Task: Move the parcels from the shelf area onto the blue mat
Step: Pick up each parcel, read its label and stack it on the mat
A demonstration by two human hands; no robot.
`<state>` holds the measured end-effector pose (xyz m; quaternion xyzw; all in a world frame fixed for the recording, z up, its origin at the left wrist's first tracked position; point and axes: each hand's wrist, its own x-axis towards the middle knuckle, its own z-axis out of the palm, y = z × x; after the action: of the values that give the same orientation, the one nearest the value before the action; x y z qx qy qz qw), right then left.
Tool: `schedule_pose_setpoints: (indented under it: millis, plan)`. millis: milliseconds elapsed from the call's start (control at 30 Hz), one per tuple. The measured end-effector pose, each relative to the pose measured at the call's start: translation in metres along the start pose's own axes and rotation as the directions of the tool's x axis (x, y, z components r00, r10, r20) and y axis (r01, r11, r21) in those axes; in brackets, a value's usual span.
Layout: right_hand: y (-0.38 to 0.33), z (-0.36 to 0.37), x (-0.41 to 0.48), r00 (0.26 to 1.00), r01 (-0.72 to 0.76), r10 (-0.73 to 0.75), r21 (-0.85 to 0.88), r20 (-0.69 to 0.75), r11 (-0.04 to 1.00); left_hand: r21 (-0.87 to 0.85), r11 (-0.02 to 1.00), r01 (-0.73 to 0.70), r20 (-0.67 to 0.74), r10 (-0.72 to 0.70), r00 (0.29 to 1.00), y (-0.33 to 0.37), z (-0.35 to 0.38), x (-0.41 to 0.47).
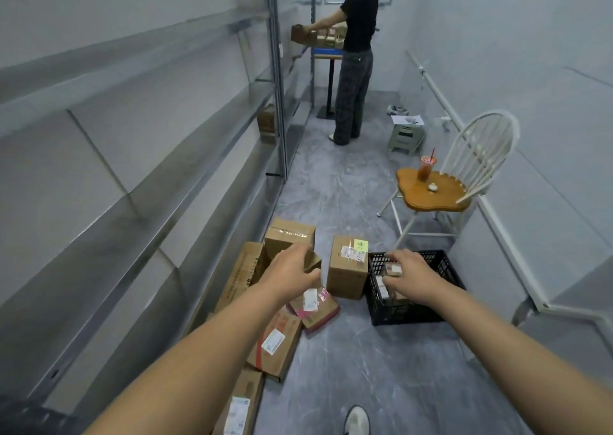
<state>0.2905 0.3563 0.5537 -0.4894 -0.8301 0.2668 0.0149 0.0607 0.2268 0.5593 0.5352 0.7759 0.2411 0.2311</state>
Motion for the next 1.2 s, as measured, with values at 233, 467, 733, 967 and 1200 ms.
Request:
schedule_pose_setpoints:
  millis: [233, 467, 733, 967, 1200]
  plan:
    - [0.029, -0.036, 0.14, 0.999, 0.016, -0.019, 0.076, 0.04, 0.997, 0.037, 0.999, 0.032, 0.024, -0.033, 0.999, 0.025, 0.021, 0.14]
    - [0.067, -0.041, 0.254, 0.992, -0.018, 0.01, 0.064, 0.128, 0.998, 0.04, 0.995, 0.093, 0.056, -0.095, 0.994, 0.022, 0.058, 0.265]
    - [0.1, -0.02, 0.374, 0.968, -0.104, 0.085, 0.071, 0.236, 0.992, 0.018, 0.988, 0.152, 0.18, -0.153, 0.972, -0.015, 0.102, 0.39]
    - [0.157, 0.023, 0.483, 0.94, -0.258, 0.227, 0.095, 0.253, 0.961, -0.122, 0.946, 0.299, 0.227, -0.266, 0.937, -0.066, 0.165, 0.51]
    - [0.235, 0.134, 0.595, 0.893, -0.386, 0.334, 0.134, 0.3, 0.913, -0.156, 0.896, 0.415, 0.243, -0.373, 0.896, -0.162, 0.261, 0.602]
